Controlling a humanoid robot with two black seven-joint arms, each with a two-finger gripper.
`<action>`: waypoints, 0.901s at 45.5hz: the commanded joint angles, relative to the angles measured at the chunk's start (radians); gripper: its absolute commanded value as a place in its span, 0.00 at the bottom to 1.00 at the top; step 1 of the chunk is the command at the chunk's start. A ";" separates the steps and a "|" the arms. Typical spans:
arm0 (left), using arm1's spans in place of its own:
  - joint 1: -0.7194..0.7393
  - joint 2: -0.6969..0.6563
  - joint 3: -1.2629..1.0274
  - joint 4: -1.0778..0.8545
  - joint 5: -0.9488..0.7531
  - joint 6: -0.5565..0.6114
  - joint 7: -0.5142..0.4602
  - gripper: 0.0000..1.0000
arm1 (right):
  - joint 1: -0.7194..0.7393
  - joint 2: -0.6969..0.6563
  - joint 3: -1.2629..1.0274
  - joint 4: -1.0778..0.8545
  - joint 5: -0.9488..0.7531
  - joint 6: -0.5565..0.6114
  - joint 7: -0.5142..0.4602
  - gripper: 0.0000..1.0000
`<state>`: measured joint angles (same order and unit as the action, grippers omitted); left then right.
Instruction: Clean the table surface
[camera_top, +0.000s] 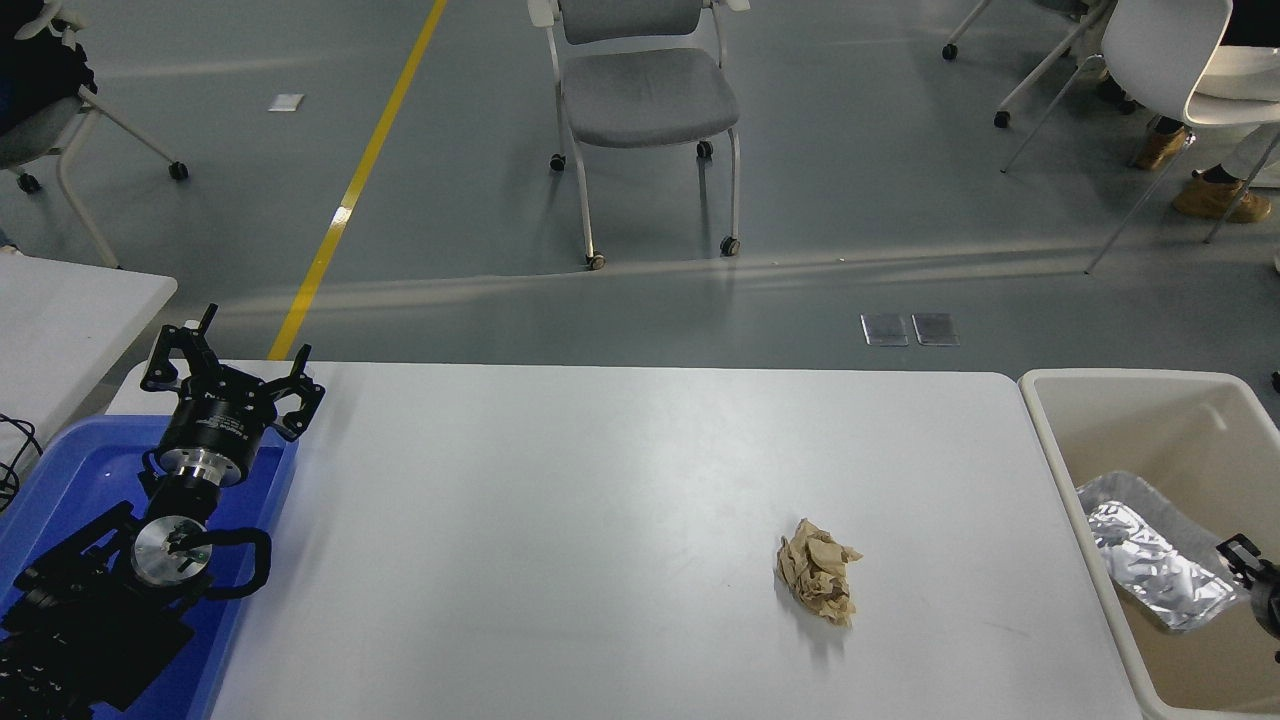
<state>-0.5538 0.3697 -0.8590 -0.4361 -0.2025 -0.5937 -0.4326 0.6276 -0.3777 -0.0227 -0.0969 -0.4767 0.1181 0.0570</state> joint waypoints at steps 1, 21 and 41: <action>0.000 0.000 0.000 0.000 0.000 0.000 0.000 1.00 | 0.037 -0.003 0.001 0.006 0.047 -0.012 0.000 0.97; 0.000 0.000 0.000 -0.001 0.000 0.000 0.000 1.00 | 0.312 -0.128 0.194 0.104 0.050 -0.018 0.007 0.98; 0.000 0.000 0.000 0.000 0.000 0.000 0.000 1.00 | 0.391 -0.158 0.561 0.272 0.055 -0.024 0.040 0.98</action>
<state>-0.5538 0.3698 -0.8589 -0.4365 -0.2025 -0.5937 -0.4326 0.9791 -0.5106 0.3375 0.0640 -0.4247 0.0965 0.0853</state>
